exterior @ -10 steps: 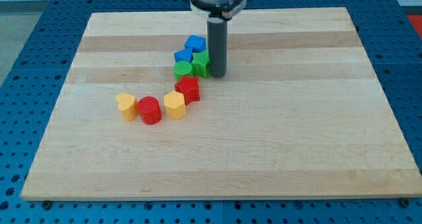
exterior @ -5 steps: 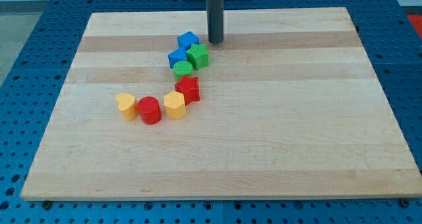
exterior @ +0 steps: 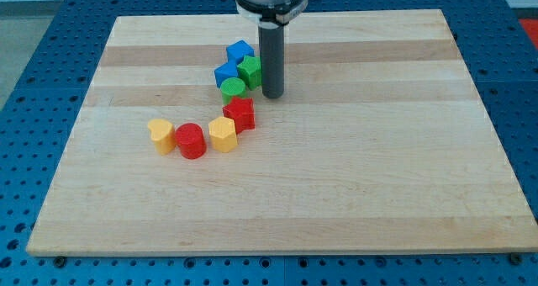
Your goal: Slide the green star and blue triangle and blue cube up and left a bit
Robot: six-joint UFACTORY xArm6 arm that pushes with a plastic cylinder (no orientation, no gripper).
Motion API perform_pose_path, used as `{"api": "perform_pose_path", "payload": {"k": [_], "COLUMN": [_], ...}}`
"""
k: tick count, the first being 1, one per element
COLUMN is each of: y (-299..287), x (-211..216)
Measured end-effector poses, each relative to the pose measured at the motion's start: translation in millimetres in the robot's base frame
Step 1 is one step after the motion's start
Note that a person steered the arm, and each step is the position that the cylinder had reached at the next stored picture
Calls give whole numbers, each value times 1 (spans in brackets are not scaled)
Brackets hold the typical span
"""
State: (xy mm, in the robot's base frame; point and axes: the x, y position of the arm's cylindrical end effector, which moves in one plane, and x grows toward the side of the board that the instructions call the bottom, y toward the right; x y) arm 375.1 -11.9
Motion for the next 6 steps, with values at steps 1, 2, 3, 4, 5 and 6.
{"api": "perform_pose_path", "payload": {"k": [1, 2, 3, 4, 5, 6], "y": [0, 0, 0, -1, 9, 12], "x": [-23, -42, -61, -84, -80, -44]}}
